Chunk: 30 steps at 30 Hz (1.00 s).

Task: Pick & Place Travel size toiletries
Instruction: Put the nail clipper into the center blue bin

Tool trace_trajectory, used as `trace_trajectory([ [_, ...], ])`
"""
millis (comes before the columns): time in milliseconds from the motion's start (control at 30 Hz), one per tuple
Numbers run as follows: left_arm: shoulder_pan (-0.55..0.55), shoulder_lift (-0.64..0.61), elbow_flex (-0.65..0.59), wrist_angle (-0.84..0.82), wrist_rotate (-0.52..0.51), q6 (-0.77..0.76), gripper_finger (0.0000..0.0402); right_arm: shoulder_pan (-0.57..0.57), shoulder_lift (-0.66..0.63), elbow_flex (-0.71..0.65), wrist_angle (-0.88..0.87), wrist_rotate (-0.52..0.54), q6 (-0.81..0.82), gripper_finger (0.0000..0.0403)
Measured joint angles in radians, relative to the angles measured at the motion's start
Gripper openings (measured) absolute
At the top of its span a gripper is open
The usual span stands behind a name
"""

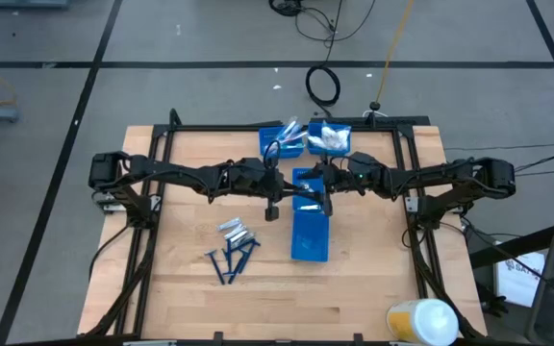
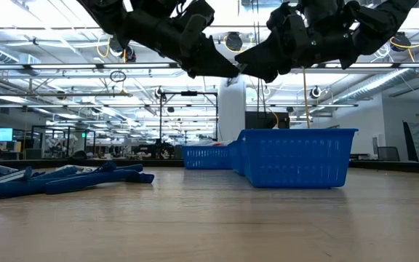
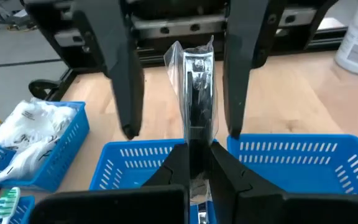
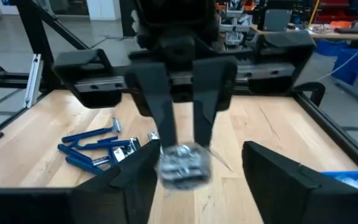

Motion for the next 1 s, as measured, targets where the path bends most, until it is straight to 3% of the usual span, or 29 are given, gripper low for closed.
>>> trace_trajectory([
  [200, 0.000, -0.003, 0.000, -0.005, 0.000, 0.008, 0.0023, 0.000, 0.000, 0.000, -0.001, -0.002, -0.041, 0.0159],
  [467, 0.001, -0.003, 0.000, -0.009, -0.003, 0.002, 0.0017, 0.000, 0.000, 0.000, -0.002, -0.007, -0.074, 0.0053],
  [700, 0.000, -0.003, 0.000, -0.010, -0.014, -0.095, 0.0063, 0.000, 0.000, 0.000, -0.005, -0.005, -0.082, 0.0047],
  [1000, -0.015, -0.015, 0.001, -0.133, -0.399, -0.143, 0.0171, -0.028, 0.000, 0.000, -0.132, 0.095, -0.063, 0.0047],
])
